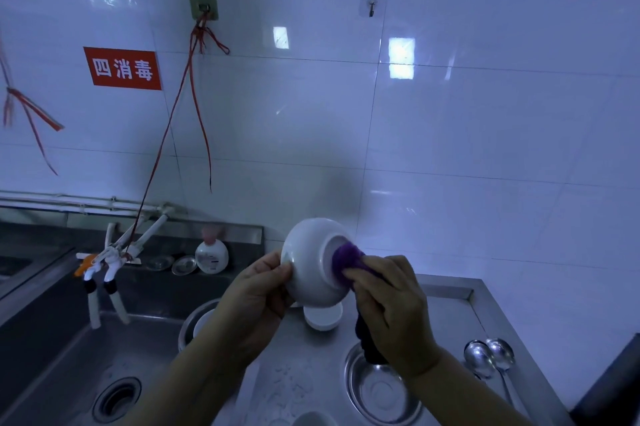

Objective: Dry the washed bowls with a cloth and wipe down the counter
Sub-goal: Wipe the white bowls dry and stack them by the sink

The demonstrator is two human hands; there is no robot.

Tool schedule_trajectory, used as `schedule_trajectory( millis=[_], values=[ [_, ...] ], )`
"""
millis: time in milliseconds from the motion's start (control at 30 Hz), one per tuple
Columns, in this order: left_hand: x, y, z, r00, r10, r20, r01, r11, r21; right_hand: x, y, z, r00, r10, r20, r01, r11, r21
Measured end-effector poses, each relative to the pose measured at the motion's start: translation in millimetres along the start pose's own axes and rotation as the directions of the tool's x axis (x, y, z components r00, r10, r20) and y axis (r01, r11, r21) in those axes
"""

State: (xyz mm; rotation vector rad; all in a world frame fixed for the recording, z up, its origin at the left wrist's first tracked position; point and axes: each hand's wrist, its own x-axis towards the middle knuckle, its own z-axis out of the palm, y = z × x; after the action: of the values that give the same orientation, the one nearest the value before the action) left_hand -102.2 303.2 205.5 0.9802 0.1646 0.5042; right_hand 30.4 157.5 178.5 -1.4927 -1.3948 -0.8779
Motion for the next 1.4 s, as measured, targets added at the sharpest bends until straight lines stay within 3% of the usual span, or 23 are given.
schedule_trajectory(
  millis=[167,433,633,900,1067,1233,1333,1400],
  values=[
    [-3.0,-0.5,5.8,1.000,-0.004,0.024,0.002,0.997,0.079,16.3,-1.7,1.3,0.999,0.032,-0.024,-0.034,0.996,-0.078],
    [-1.2,6.1,5.0,0.998,0.014,-0.060,-0.010,0.997,0.071,9.6,-10.4,-0.2,0.997,0.020,0.075,-0.022,0.999,0.027],
    [-2.2,-4.7,20.9,0.999,-0.024,-0.035,0.028,0.993,0.112,34.7,-17.3,13.7,0.993,0.110,0.050,-0.106,0.991,-0.079],
    [-3.1,-7.0,27.6,0.981,-0.148,-0.125,0.132,0.983,-0.126,10.8,-18.9,24.3,0.998,0.022,0.060,-0.008,0.974,-0.228],
    [-1.8,-7.7,31.8,0.964,-0.200,-0.173,0.146,0.949,-0.281,-7.8,-16.4,31.7,0.989,-0.114,0.091,0.135,0.952,-0.276],
    [-1.1,-5.8,29.8,0.950,-0.250,-0.186,0.166,0.910,-0.379,-20.4,-2.4,34.6,0.977,-0.211,0.034,0.211,0.929,-0.303],
    [-0.5,-4.2,29.3,0.943,-0.256,-0.212,0.143,0.888,-0.436,-24.3,6.5,33.3,0.981,-0.191,-0.037,0.173,0.943,-0.285],
    [-0.1,-4.4,31.3,0.938,-0.253,-0.239,0.119,0.879,-0.462,-23.0,11.6,32.9,0.992,-0.091,-0.084,0.073,0.976,-0.205]
  ],
)
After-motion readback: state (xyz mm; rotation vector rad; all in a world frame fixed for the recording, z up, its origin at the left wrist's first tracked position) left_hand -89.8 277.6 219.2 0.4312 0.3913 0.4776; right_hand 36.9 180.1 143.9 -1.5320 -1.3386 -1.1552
